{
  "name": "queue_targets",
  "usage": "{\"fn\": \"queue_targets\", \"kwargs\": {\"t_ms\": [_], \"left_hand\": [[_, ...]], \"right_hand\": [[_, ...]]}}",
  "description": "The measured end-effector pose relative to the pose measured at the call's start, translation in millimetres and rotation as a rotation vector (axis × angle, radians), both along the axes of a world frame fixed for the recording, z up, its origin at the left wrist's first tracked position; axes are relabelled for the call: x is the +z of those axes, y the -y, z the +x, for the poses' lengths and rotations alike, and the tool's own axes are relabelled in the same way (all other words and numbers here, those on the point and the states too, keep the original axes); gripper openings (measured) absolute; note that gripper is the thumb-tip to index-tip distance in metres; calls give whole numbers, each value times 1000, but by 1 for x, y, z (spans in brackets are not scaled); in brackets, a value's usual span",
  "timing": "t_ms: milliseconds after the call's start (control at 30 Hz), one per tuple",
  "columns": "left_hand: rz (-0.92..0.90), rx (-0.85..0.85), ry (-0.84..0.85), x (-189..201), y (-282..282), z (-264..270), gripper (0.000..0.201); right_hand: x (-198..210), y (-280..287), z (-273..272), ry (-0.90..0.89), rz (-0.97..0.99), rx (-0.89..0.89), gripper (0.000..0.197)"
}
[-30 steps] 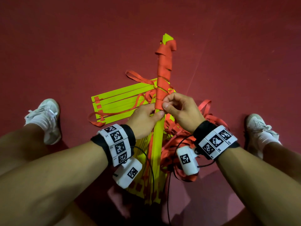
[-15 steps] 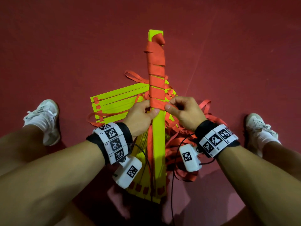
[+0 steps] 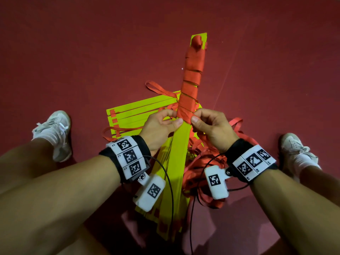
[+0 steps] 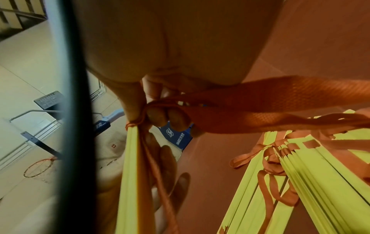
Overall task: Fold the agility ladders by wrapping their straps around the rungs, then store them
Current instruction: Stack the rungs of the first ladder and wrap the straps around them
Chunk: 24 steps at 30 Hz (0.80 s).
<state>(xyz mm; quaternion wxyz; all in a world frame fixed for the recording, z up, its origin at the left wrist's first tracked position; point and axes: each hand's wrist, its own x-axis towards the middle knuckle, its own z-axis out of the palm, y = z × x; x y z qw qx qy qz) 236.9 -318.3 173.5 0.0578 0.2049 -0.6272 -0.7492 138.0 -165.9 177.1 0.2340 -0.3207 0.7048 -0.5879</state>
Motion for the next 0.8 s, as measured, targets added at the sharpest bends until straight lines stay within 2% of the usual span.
{"fn": "queue_targets", "kwargs": {"t_ms": [100, 233, 333, 500, 567, 667, 800], "left_hand": [[11, 2, 4, 4, -2, 1, 5], [-39, -6, -5, 7, -9, 2, 16], [-83, -40, 4, 8, -13, 2, 25], [-210, -129, 1, 10, -20, 4, 24], [-218, -111, 8, 8, -21, 5, 23], [-203, -72, -1, 6, -20, 4, 21], [-165, -24, -45, 4, -18, 3, 33]], "right_hand": [[0, 1, 4, 37, -55, 18, 19], [-1, 4, 10, 103, -111, 11, 15], [-1, 6, 13, 86, -90, -21, 16], [1, 6, 11, -9, -67, -56, 18], [1, 6, 9, -9, -57, -53, 18], [2, 4, 7, -11, -47, -14, 9], [2, 3, 3, -23, 64, -34, 11]]}}
